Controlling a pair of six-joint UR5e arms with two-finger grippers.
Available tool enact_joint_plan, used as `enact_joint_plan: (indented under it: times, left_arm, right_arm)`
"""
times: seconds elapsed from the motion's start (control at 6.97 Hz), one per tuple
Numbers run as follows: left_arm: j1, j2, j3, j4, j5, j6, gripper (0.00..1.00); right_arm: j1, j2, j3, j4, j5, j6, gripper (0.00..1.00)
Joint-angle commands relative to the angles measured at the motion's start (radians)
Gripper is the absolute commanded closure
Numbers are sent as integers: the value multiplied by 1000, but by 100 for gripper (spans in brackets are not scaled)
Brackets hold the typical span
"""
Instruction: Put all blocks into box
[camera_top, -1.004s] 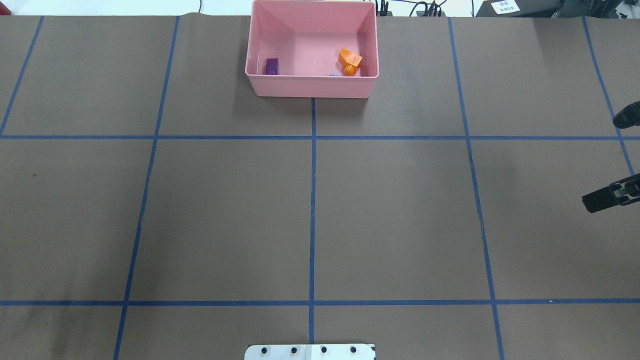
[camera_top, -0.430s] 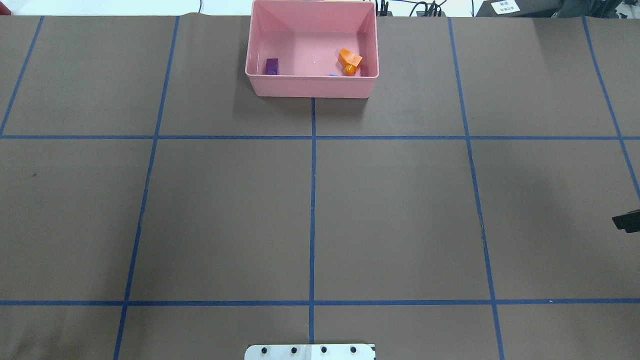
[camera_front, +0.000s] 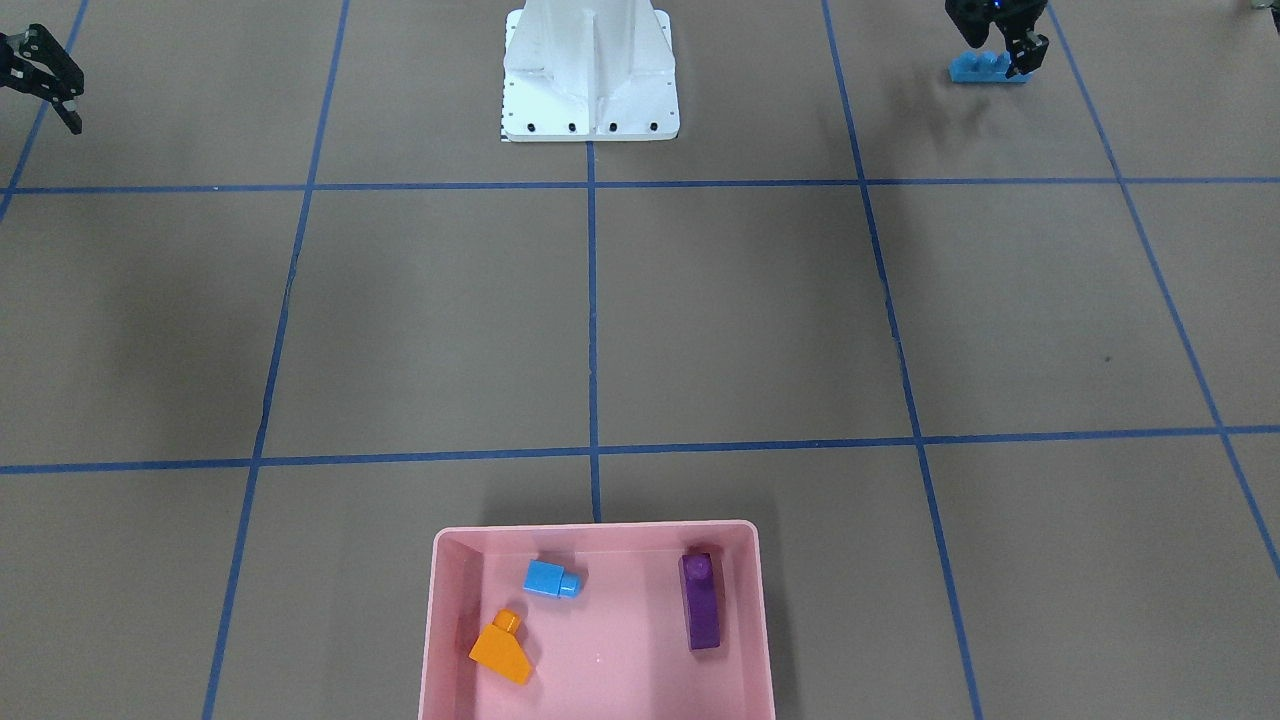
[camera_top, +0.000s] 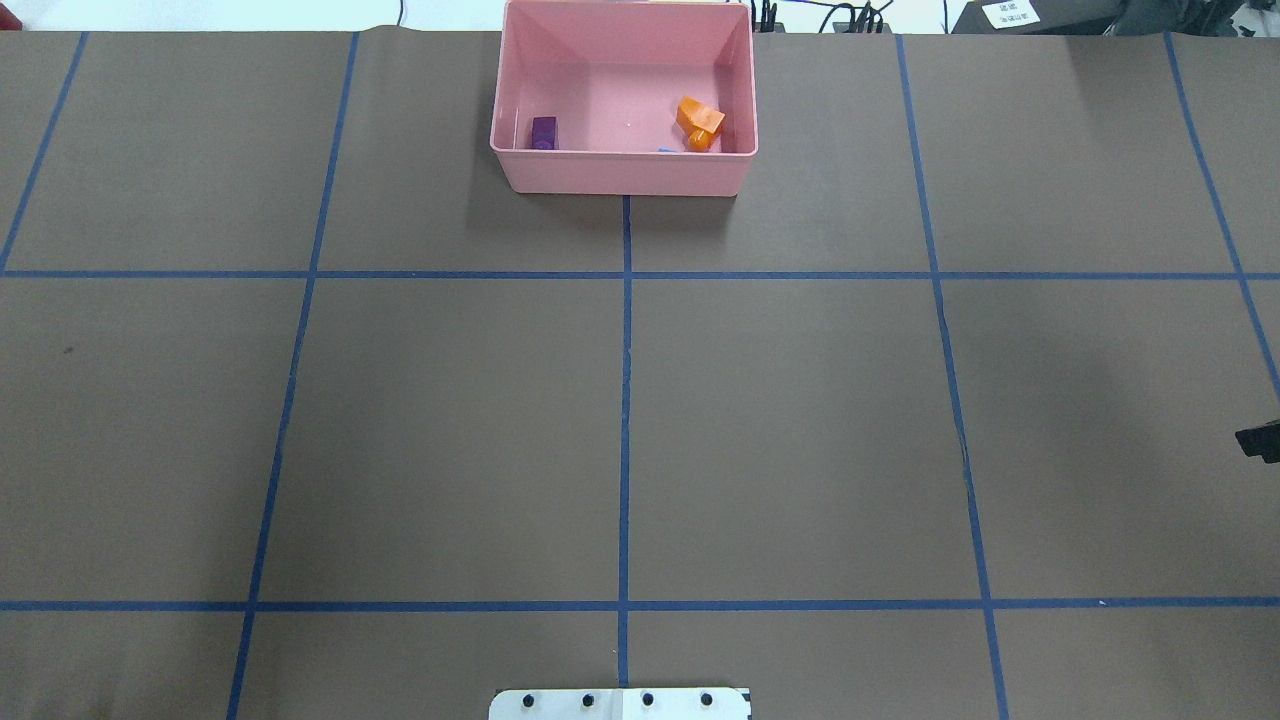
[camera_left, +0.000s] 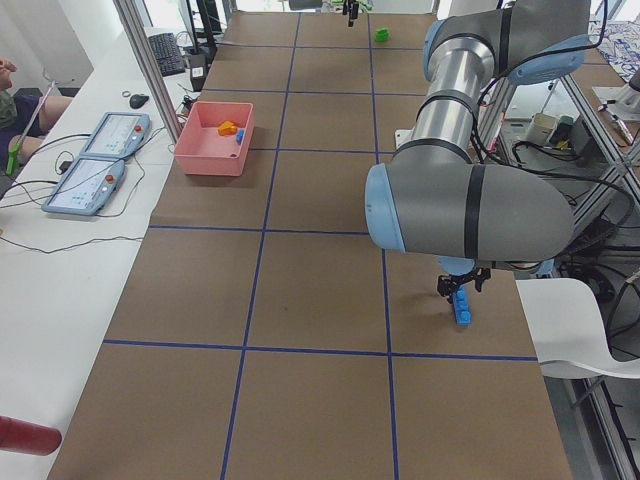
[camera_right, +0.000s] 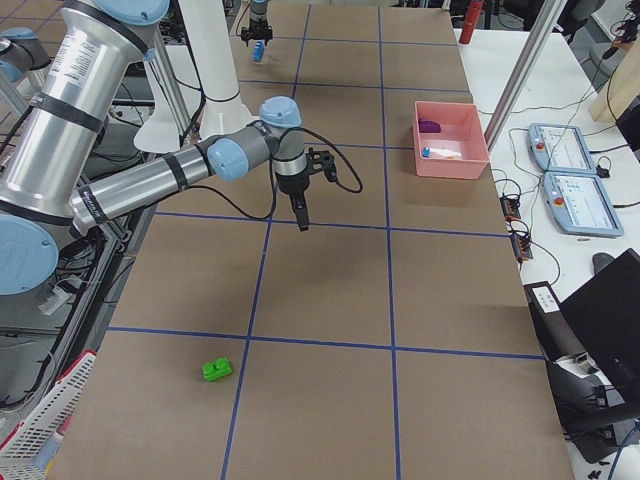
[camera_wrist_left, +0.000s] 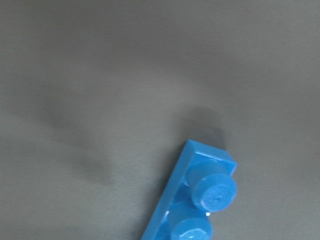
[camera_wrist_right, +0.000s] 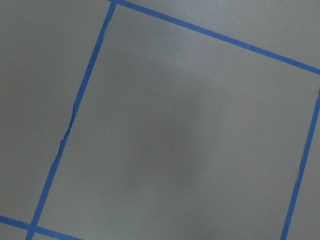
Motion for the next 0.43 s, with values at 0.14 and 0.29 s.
enact_joint_plan:
  times: [0.14,0.29]
  left_arm:
    - [18,-3,6,3,21,-15,9]
    - [18,-3,10,3,21,-15,9]
  right_arm:
    - [3,5,-5,3,5,1,1]
    - [3,5,-3,1,5,1,1]
